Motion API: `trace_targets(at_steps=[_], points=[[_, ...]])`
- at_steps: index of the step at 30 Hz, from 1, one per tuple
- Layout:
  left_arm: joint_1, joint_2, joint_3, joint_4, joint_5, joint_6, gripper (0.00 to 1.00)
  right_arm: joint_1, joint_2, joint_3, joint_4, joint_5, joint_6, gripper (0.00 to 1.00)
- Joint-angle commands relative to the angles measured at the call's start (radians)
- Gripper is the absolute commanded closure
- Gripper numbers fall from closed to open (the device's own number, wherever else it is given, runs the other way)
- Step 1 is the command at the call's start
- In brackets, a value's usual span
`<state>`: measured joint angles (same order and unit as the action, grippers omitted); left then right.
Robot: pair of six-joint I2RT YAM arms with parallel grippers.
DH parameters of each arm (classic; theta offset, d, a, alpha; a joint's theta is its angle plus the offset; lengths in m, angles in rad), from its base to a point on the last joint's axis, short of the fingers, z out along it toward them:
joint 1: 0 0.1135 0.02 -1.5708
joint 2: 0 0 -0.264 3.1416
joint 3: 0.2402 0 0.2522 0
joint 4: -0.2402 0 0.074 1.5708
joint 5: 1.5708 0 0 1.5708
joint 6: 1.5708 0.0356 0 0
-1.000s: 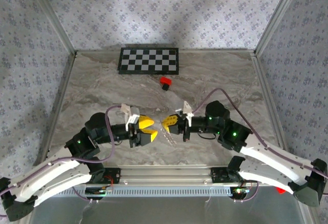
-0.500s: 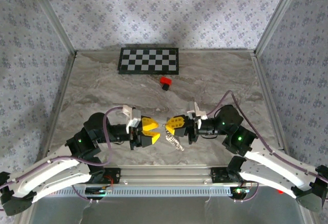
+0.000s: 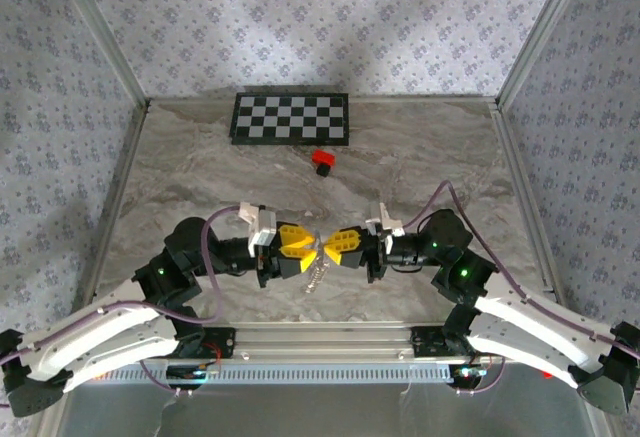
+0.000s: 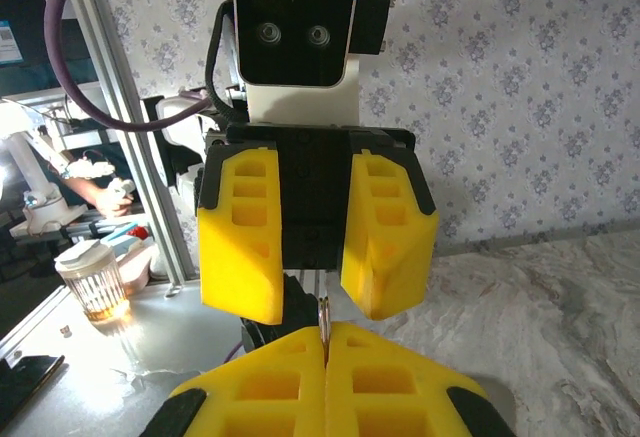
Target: Put the keys on the keyring
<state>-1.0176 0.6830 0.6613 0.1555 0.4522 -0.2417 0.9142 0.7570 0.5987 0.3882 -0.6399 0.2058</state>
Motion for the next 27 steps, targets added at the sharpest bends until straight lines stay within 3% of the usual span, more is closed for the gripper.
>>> trace_targets(at_steps=[1, 22, 27], points=[[-0.007, 0.003, 0.043, 0.059, -0.006, 0.025, 0.68, -0.007, -0.013, -0.001, 0.072, 0.009, 0.016, 1.00], [-0.009, 0.072, 0.067, 0.098, -0.013, 0.022, 0.75, -0.020, -0.001, -0.012, 0.101, 0.006, 0.029, 1.00], [-0.008, 0.070, 0.061, 0.111, -0.029, 0.013, 0.82, -0.021, -0.005, -0.017, 0.102, 0.008, 0.030, 1.00]])
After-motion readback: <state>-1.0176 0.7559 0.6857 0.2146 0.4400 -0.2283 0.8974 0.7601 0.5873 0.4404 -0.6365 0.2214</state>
